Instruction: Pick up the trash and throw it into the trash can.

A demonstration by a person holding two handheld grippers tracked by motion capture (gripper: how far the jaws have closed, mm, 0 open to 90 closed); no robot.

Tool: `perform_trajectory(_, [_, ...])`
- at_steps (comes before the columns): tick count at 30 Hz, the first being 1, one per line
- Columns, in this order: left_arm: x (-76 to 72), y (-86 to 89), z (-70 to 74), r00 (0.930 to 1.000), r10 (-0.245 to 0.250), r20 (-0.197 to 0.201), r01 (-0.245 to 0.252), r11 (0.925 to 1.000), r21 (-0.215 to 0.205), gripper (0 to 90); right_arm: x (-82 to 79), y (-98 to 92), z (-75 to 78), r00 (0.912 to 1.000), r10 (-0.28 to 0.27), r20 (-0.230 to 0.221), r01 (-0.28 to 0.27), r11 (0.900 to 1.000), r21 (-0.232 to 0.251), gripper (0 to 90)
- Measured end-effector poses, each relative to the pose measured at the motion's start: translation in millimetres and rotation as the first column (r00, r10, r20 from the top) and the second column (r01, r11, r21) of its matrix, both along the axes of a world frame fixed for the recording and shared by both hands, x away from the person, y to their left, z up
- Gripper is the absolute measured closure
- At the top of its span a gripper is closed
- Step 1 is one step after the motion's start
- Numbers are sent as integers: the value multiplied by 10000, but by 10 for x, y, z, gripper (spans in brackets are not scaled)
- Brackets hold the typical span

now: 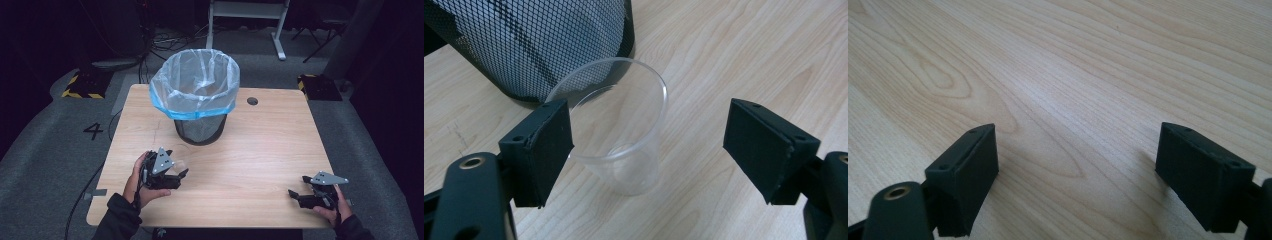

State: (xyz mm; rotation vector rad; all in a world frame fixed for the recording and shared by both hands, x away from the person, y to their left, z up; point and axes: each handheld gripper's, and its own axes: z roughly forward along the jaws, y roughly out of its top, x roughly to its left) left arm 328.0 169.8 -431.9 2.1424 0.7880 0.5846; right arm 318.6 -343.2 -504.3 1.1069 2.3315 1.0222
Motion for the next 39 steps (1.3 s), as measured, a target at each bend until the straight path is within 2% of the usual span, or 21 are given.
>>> perform_trajectory(7, [39,-84,14,9998,-182,-18,182,9998,65,214,-1,-4,1,10000,39,-6,-39,10000,-7,173])
perform_trajectory(10, [70,-126,4,9999,-155,-48,155,9998,114,243,-2,-6,0,10000,57,5,-57,10000,-17,173])
perform_trajectory(17, [163,-169,-43,9991,-188,-372,192,9997,117,308,-2,-5,-2,10000,59,40,-59,10000,6,173])
perform_trajectory(19, [176,-173,-69,9993,-161,-348,169,9996,244,369,-2,-5,-2,10000,61,34,-61,10000,19,173])
perform_trajectory(20, [186,-164,-82,9993,-163,-337,172,9995,266,369,-2,-6,-2,10000,68,27,-68,10000,21,173])
perform_trajectory(22, [201,-145,-111,9990,-194,-414,203,9996,201,474,-2,-7,-2,10000,70,30,-70,10000,17,173])
perform_trajectory(24, [214,-132,-131,9981,-306,-528,318,9992,228,540,-3,-6,-2,10000,70,27,-70,10000,25,173])
perform_trajectory(25, [221,-126,-137,9982,-308,-520,330,9986,418,570,-3,-7,-2,10000,68,29,-68,10000,23,173])
perform_trajectory(27, [225,-133,-149,9979,-222,-605,252,9984,497,600,-3,-7,-2,10000,69,31,-69,10000,24,173])
perform_trajectory(28, [237,-132,-155,9970,-290,-712,341,9968,724,661,-3,-7,-2,10000,71,31,-71,10000,20,173])
perform_trajectory(30, [243,-140,-163,9972,-257,-703,328,9943,1012,684,-3,-7,-2,10000,67,35,-67,10000,17,173])
perform_trajectory(33, [247,-137,-175,9971,-399,-647,467,9931,1074,778,-5,-10,-1,9999,123,69,-122,9999,-15,173])
perform_trajectory(36, [248,-122,-165,9973,-430,-603,495,9926,1104,811,-5,-11,-1,9999,122,55,-122,9999,-9,173])
perform_trajectory(39, [252,-97,-162,9978,-437,-506,480,9950,878,835,-5,-11,-1,9999,123,54,-123,9999,-8,173])
